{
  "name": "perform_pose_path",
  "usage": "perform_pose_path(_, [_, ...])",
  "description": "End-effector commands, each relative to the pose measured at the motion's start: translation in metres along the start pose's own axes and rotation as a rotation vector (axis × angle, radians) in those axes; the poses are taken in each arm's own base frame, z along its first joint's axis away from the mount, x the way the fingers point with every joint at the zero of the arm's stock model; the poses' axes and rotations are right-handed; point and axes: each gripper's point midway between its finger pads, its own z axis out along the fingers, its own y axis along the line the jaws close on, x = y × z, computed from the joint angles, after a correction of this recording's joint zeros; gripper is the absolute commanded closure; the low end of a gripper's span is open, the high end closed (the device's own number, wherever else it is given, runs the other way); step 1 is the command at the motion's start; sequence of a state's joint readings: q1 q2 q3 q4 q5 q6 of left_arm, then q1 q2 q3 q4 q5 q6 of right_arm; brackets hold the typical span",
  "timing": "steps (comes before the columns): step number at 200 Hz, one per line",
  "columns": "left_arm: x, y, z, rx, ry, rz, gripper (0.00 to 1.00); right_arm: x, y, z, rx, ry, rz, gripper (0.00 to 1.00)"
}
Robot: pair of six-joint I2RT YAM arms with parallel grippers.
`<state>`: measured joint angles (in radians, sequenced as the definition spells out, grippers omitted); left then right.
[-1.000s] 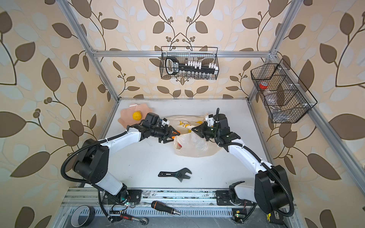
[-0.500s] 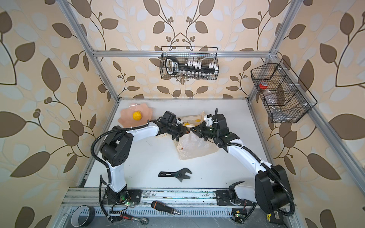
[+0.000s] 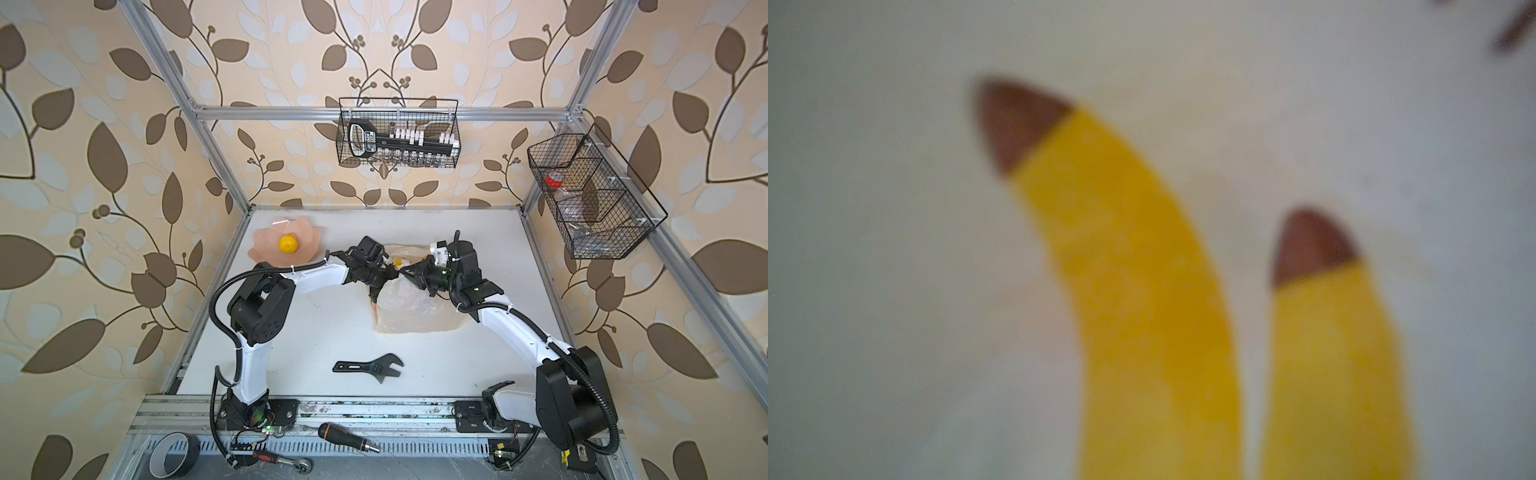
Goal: Place the fruits into the plastic bag
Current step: Place the fruit in the plastic bag, then pick up the fruit from the plate.
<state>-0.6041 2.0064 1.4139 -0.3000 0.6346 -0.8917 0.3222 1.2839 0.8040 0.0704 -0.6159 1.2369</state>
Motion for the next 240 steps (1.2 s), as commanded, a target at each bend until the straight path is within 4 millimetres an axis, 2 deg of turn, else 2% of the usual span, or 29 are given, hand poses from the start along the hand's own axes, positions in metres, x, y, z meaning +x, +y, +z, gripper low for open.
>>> perform_pose_path(1, [0.009,-0.009,-0.058,-0.06,-0.052,0.076,0.03,-0.004,-0.009,-0.006,0.02,-0.027,0.017,1.0])
perform_pose_path(35, [0.018,0.005,-0.109,-0.128,-0.084,0.1,0.02,-0.008,-0.013,-0.007,0.032,-0.045,0.024,1.0])
perform_pose_path(72, [0.012,0.009,-0.162,-0.186,-0.128,0.139,0.02,-0.01,-0.014,-0.006,0.038,-0.051,0.027,1.0])
perform_pose_path(88, [0.006,0.02,-0.189,-0.263,-0.158,0.143,0.02,-0.01,-0.013,-0.005,0.036,-0.051,0.026,1.0])
perform_pose_path(100, [-0.001,0.033,-0.213,-0.335,-0.19,0.135,0.03,-0.011,-0.013,-0.006,0.036,-0.053,0.025,1.0])
perform_pose_path(110, [-0.012,0.052,-0.239,-0.446,-0.244,0.11,0.03,-0.012,-0.013,-0.005,0.037,-0.055,0.026,1.0])
perform_pose_path(128, [-0.037,0.085,-0.282,-0.603,-0.342,0.065,0.02,-0.012,-0.014,-0.005,0.037,-0.055,0.026,1.0])
perform_pose_path(146, [-0.067,0.122,-0.313,-0.686,-0.41,-0.017,0.02,-0.013,-0.011,-0.004,0.033,-0.054,0.022,1.0])
perform_pose_path(164, [-0.1,0.152,-0.327,-0.721,-0.455,-0.064,0.05,-0.013,-0.011,-0.003,0.033,-0.051,0.022,1.0])
perform_pose_path(178, [-0.123,0.165,-0.33,-0.728,-0.468,-0.07,0.08,-0.012,-0.008,-0.003,0.031,-0.046,0.019,1.0])
perform_pose_path(209, [-0.167,0.187,-0.319,-0.703,-0.459,-0.054,0.12,-0.012,-0.008,-0.006,0.042,-0.048,0.011,1.0])
perform_pose_path(240, [-0.194,0.217,-0.314,-0.706,-0.463,-0.082,0.12,-0.009,-0.01,-0.007,0.049,-0.044,0.012,1.0])
